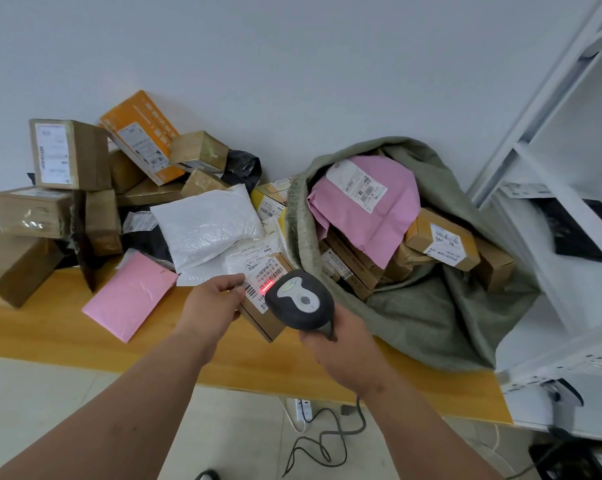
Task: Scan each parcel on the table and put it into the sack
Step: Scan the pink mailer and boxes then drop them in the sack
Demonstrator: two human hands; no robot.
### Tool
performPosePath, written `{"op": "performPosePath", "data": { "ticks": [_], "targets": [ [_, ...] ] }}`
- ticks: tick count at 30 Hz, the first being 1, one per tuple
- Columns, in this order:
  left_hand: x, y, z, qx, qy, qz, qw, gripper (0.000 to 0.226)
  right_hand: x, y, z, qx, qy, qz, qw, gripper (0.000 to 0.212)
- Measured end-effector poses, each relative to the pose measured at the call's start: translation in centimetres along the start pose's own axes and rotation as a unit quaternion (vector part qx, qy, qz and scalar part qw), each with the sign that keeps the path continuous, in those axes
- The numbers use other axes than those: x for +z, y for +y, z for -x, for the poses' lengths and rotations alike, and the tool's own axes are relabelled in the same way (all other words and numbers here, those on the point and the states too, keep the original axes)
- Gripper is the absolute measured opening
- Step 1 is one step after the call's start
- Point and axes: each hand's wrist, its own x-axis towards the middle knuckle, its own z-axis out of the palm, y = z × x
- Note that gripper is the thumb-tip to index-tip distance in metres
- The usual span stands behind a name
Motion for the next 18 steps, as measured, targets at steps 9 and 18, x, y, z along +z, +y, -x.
{"op": "performPosePath", "data": {
  "ticks": [9,18],
  "targets": [
    [1.8,3.3,-0.9,0.061,-0.037,-0.030,0.997,0.021,-1.5,0.1,0.0,0.075,0.154,-0.097,0.980,0.017],
    [6.5,6.1,-0.8,0.149,-0.132,-0.114,0.973,0.019,-4.9,2.8,0.5,0.163,0.352,-0.138,0.911,0.010]
  ]
}}
